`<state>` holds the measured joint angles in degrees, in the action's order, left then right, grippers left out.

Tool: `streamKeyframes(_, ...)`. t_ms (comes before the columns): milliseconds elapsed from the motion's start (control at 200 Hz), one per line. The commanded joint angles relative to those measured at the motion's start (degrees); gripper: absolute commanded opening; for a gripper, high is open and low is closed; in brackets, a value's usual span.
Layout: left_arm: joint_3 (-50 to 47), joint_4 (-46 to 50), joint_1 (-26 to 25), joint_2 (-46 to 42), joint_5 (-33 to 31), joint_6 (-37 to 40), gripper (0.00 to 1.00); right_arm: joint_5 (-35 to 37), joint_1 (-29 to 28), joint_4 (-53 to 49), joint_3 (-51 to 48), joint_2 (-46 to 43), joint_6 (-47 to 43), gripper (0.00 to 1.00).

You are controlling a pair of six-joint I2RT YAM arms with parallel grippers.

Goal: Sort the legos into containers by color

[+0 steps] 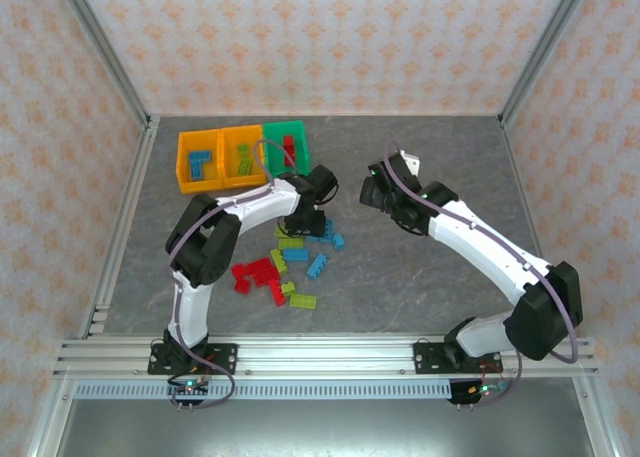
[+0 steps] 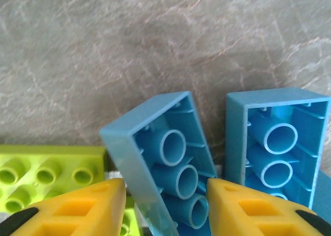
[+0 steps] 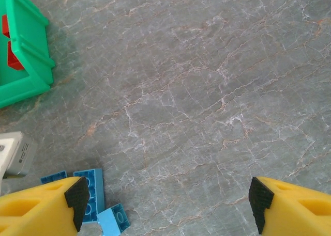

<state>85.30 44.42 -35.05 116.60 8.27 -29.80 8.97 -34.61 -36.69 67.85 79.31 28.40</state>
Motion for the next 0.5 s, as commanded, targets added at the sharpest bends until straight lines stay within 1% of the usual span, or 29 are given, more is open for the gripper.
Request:
streamKeyframes(0,3.0,1.3,0.0,1.8,-2.7,2.2,0.44,0.2,-0.1,-1.9,2.8,0.9,-1.8,0.83)
streamKeyframes(120,5.3,2.3,0.1,3.8,-2.5,2.6,0.38,-0.2,-0.1,-2.1,3.3,1.3,-2.2,0.83)
streamKeyframes(215,6.6,2.8,0.2,5.2,-2.3,2.4,0.32,-2.5,-0.1,-2.0,3.2,1.3,-3.2,0.83)
streamKeyframes(365,7.0,2.3,0.7,4.7,-1.6,1.3,0.19,-5.8,-0.1,-1.8,1.6,-0.1,-4.2,0.83)
streamKeyframes(445,7.0,2.2,1.6,2.6,-1.6,0.2,0.13,-9.2,-0.1,-0.1,0.1,-2.1,-6.7,0.83)
streamKeyframes(495,7.1,2.1,2.8,0.3,-1.6,-0.5,0.11,-15.9,-0.2,2.5,-1.4,-3.9,-10.0,0.83)
